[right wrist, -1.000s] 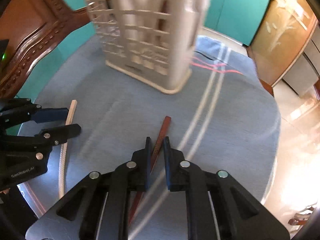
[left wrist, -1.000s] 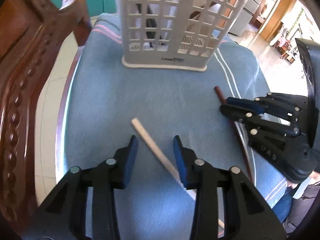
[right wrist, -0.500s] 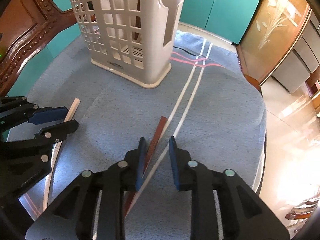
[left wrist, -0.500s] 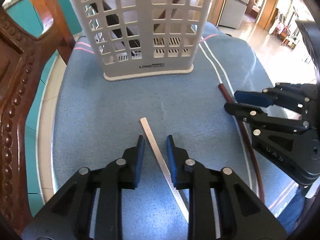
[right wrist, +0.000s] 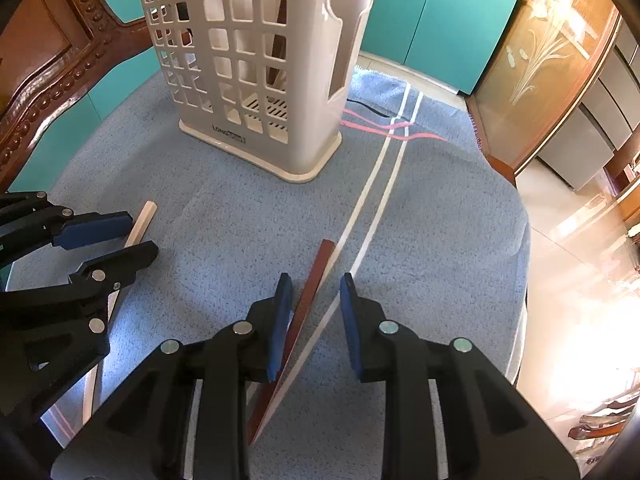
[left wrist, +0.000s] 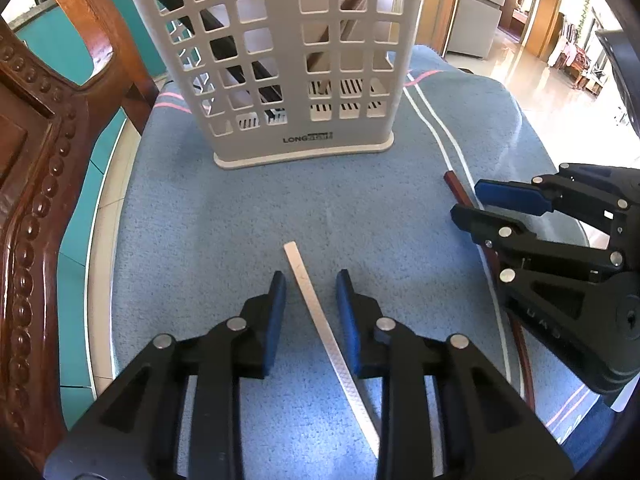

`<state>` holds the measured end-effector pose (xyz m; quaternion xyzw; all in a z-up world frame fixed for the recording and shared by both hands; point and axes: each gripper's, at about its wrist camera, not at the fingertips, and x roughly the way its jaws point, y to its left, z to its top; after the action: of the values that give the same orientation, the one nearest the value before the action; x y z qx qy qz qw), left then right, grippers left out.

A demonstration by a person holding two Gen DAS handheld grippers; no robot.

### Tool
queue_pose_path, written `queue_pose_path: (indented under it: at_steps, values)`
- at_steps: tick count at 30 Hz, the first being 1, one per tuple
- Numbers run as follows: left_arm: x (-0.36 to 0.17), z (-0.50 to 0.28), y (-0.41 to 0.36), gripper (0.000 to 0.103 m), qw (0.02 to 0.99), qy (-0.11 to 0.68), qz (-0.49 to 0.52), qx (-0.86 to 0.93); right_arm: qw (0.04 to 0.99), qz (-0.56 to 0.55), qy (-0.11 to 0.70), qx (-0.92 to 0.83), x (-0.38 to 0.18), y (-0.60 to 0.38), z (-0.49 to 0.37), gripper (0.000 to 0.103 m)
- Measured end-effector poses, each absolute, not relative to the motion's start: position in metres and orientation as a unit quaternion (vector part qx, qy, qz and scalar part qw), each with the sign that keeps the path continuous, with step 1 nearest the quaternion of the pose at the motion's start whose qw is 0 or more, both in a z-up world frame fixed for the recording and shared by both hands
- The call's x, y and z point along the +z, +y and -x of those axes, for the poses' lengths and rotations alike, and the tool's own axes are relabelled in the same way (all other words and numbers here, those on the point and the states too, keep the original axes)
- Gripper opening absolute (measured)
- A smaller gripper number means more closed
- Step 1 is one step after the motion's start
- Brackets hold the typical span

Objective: Organize utensils
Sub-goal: 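Lift both chopsticks up over the white holder with both grippers, then open the left gripper over the holder while the right opens to drop its chopstick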

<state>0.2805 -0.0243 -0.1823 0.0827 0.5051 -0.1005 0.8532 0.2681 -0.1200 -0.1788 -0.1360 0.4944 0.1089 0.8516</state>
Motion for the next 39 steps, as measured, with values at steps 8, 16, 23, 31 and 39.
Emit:
queue_pose_path:
  at_steps: [8, 16, 23, 31, 39]
  values:
    - [-0.182, -0.276, -0.030, 0.010, 0.855, 0.502, -0.074, -0.111, 0.850, 0.097, 0.500, 0.137, -0.172, -0.124, -0.272, 0.007]
    - [-0.137, -0.259, -0.010, 0.007, 0.889, 0.442, -0.038, -0.112, 0.893, 0.058, 0.417, 0.159, -0.104, -0.148, -0.249, 0.007]
    - [-0.039, -0.200, 0.020, 0.007, 0.934, 0.326, 0.004, -0.149, 0.928, 0.013, 0.308, 0.209, -0.016, -0.183, -0.195, 0.007]
    - [0.075, -0.174, 0.049, 0.007, 0.974, 0.188, 0.042, -0.122, 0.950, -0.054, 0.184, 0.246, 0.090, -0.185, -0.190, 0.007]
    - [0.126, -0.223, 0.055, 0.007, 0.989, 0.075, 0.107, -0.067, 0.974, -0.137, 0.060, 0.171, 0.122, -0.193, -0.234, 0.007]
